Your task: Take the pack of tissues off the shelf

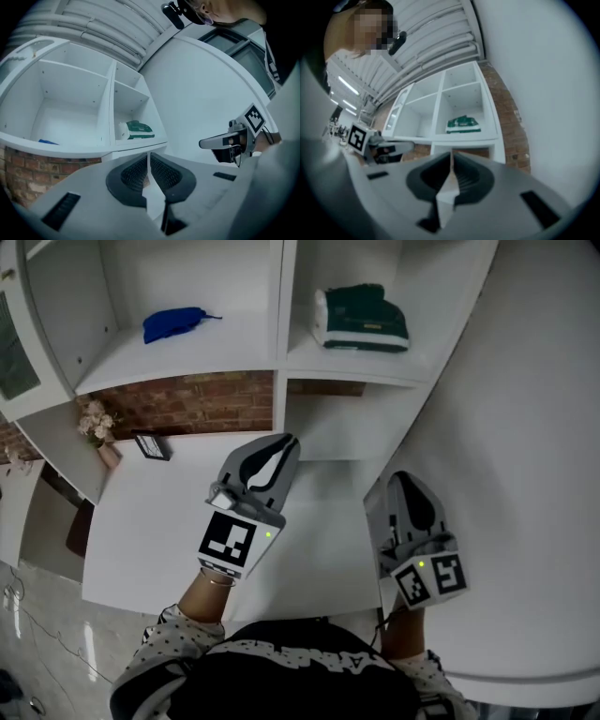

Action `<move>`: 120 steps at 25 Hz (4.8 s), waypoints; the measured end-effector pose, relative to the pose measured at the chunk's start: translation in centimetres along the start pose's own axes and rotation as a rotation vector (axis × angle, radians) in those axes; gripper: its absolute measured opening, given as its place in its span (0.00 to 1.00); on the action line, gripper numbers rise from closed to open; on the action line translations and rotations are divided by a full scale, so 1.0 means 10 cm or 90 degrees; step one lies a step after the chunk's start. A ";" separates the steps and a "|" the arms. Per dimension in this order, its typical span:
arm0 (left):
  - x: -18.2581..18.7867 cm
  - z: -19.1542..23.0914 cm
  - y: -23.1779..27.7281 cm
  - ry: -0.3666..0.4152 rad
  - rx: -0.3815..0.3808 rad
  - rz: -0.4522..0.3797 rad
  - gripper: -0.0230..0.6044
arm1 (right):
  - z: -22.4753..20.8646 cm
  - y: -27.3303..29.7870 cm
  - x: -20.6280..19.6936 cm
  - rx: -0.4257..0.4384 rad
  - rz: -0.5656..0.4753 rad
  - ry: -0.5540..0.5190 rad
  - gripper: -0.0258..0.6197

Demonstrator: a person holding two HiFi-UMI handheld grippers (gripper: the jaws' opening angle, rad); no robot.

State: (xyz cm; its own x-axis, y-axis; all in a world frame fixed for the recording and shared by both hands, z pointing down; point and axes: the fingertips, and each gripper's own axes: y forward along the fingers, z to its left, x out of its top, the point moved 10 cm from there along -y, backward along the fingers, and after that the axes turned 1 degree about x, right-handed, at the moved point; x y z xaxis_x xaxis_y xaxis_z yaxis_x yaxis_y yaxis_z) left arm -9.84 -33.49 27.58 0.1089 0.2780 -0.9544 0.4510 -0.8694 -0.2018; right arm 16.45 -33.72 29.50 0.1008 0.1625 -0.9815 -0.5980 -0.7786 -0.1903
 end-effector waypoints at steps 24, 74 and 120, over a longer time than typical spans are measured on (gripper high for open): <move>0.79 0.34 1.19 0.087 0.086 0.057 0.37 | -0.67 1.36 1.23 0.066 0.016 -0.184 0.23; 0.86 0.29 1.26 0.154 0.191 0.091 0.10 | -0.55 1.69 1.14 -0.027 0.058 -0.229 0.09; 0.77 -0.79 0.24 0.193 0.093 -0.081 0.09 | -0.14 -0.12 0.81 -0.050 -0.093 -0.199 0.09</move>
State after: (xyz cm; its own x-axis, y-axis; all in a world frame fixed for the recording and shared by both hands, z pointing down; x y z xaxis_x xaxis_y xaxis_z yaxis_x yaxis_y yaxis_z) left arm -0.96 -30.23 21.52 0.3283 0.4775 -0.8150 0.3486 -0.8632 -0.3653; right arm 19.08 -32.29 21.74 -0.0743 0.4434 -0.8932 -0.5310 -0.7757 -0.3409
